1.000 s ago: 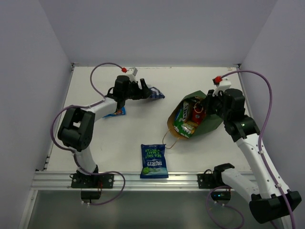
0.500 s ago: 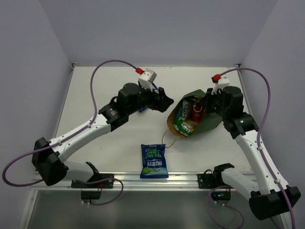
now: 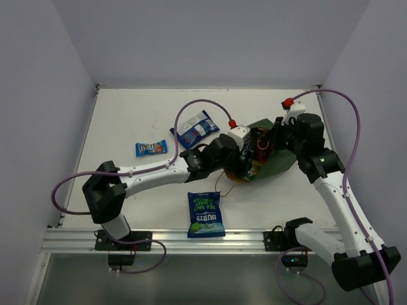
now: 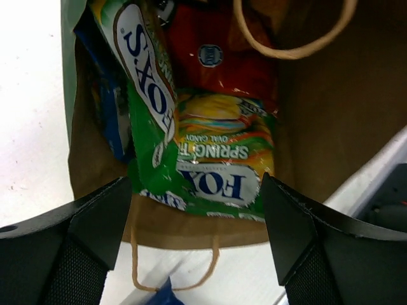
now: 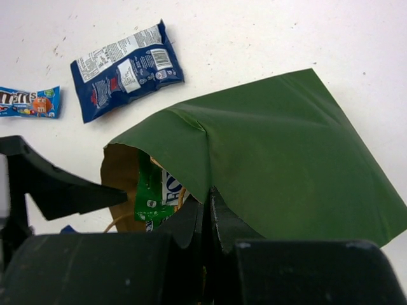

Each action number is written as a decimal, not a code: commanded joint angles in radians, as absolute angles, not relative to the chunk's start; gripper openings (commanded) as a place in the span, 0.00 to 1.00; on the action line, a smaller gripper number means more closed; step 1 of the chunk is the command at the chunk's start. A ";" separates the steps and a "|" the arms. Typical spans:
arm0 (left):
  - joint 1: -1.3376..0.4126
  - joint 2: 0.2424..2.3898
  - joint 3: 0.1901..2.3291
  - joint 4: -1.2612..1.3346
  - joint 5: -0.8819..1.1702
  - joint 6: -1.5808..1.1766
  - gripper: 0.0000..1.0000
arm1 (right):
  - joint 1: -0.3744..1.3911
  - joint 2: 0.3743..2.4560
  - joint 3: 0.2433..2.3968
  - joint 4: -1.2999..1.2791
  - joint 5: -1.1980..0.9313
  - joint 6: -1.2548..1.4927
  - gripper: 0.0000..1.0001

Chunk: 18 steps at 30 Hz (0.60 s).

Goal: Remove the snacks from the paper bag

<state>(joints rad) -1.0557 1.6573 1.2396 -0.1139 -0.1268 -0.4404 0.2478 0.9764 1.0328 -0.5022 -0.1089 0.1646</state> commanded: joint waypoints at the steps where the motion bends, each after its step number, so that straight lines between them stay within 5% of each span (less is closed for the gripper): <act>1: -1.054 1.706 1.338 -0.095 -0.199 -0.407 0.88 | 0.247 0.968 1.080 -0.499 -0.152 0.198 0.00; 11: -1.016 1.833 1.454 -0.143 -0.256 -0.403 0.83 | 0.247 0.943 1.060 -0.499 -0.161 0.199 0.00; 18: -1.017 1.807 1.468 -0.130 -0.134 -0.426 0.46 | 0.247 0.937 1.052 -0.489 -0.160 0.202 0.00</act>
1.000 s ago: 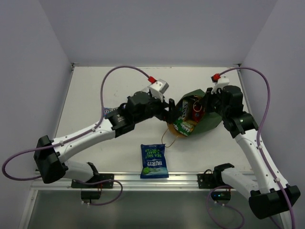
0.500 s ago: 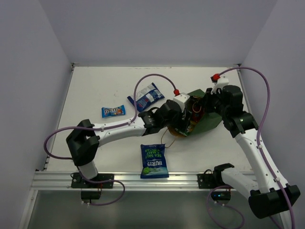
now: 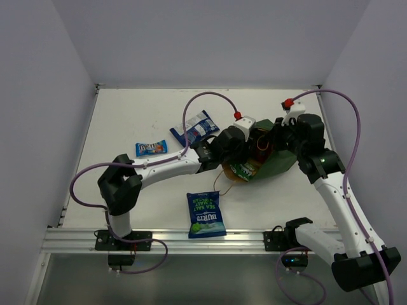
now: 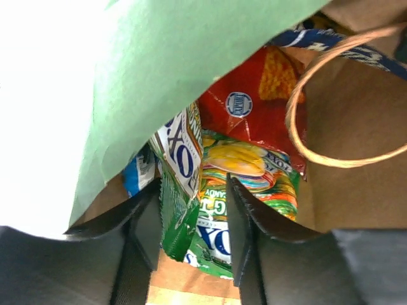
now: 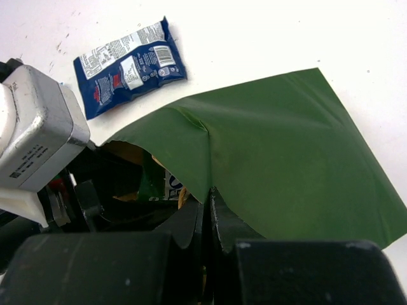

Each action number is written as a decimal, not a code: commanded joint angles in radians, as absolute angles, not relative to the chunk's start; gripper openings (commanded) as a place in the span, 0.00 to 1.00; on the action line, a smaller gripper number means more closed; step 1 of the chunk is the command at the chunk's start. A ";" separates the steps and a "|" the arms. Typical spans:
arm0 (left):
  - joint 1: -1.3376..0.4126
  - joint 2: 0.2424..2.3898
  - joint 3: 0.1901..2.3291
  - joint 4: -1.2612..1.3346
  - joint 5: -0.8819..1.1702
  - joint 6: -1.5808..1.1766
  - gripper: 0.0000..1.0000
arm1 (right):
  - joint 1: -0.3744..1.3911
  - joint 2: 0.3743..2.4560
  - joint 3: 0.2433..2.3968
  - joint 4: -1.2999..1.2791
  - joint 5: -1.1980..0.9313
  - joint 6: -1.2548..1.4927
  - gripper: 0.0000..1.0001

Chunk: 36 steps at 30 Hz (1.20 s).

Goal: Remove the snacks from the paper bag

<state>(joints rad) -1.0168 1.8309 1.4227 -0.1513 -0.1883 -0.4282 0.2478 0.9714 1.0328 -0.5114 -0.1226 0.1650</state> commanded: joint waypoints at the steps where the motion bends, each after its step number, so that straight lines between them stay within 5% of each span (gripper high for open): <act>1: -1.023 1.807 1.467 -0.127 -0.123 -0.429 0.46 | 0.247 0.942 1.051 -0.488 -0.158 0.202 0.00; 6: -1.043 1.821 1.483 -0.129 -0.067 -0.456 0.36 | 0.247 0.954 1.052 -0.474 -0.167 0.207 0.00; 11: -1.051 1.853 1.503 -0.133 -0.116 -0.451 0.41 | 0.247 0.968 1.051 -0.460 -0.186 0.216 0.00; 23: -1.028 1.942 1.592 -0.236 -0.256 -0.491 0.36 | 0.245 0.968 1.037 -0.453 -0.187 0.227 0.00; 27: -1.012 1.924 1.566 -0.227 -0.252 -0.503 0.23 | 0.245 0.962 1.026 -0.453 -0.184 0.229 0.00; 30: -1.012 1.896 1.562 -0.222 -0.215 -0.492 0.00 | 0.247 0.959 1.023 -0.453 -0.176 0.229 0.00; 36: -1.012 1.729 1.548 -0.257 -0.144 -0.445 0.00 | 0.247 0.946 1.014 -0.454 -0.137 0.232 0.00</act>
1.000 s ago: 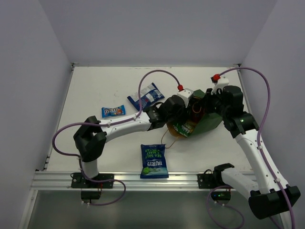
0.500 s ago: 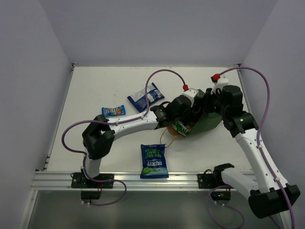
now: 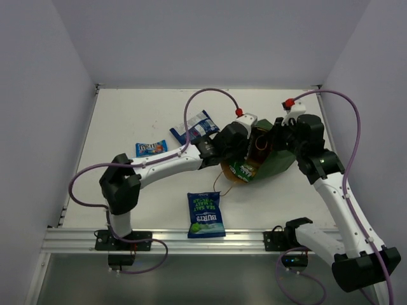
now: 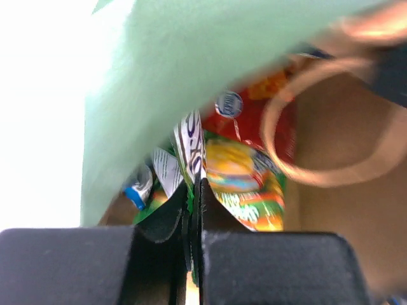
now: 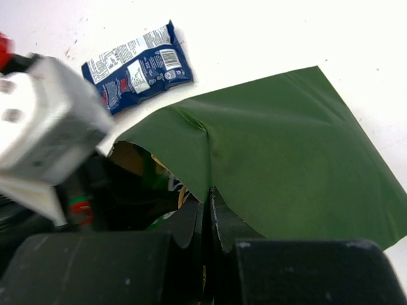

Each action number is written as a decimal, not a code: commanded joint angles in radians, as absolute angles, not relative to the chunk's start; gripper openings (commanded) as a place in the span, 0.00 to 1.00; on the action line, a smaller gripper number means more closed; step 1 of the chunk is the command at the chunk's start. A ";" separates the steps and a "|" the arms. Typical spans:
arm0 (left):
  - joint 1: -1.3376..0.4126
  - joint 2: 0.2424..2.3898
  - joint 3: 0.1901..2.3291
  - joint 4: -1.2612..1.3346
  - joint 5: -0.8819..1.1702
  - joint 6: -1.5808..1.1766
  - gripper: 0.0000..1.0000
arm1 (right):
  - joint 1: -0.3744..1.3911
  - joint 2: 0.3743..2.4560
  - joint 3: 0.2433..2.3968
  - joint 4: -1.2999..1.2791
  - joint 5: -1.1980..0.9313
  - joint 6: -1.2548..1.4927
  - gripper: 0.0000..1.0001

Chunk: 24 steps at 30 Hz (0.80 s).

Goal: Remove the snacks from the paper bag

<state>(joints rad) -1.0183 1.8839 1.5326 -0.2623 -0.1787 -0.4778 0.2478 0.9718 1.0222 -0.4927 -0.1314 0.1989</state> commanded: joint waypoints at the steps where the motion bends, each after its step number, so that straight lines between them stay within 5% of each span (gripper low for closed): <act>1: -1.012 1.686 1.554 -0.274 -0.135 -0.437 0.00 | 0.247 0.945 1.008 -0.454 -0.127 0.235 0.00; 10: -0.965 1.471 1.647 -0.408 -0.080 -0.377 0.00 | 0.238 0.931 0.983 -0.457 -0.071 0.241 0.00; 24: -0.396 1.359 1.502 -0.365 -0.118 -0.348 0.00 | 0.235 0.917 0.988 -0.472 -0.109 0.247 0.00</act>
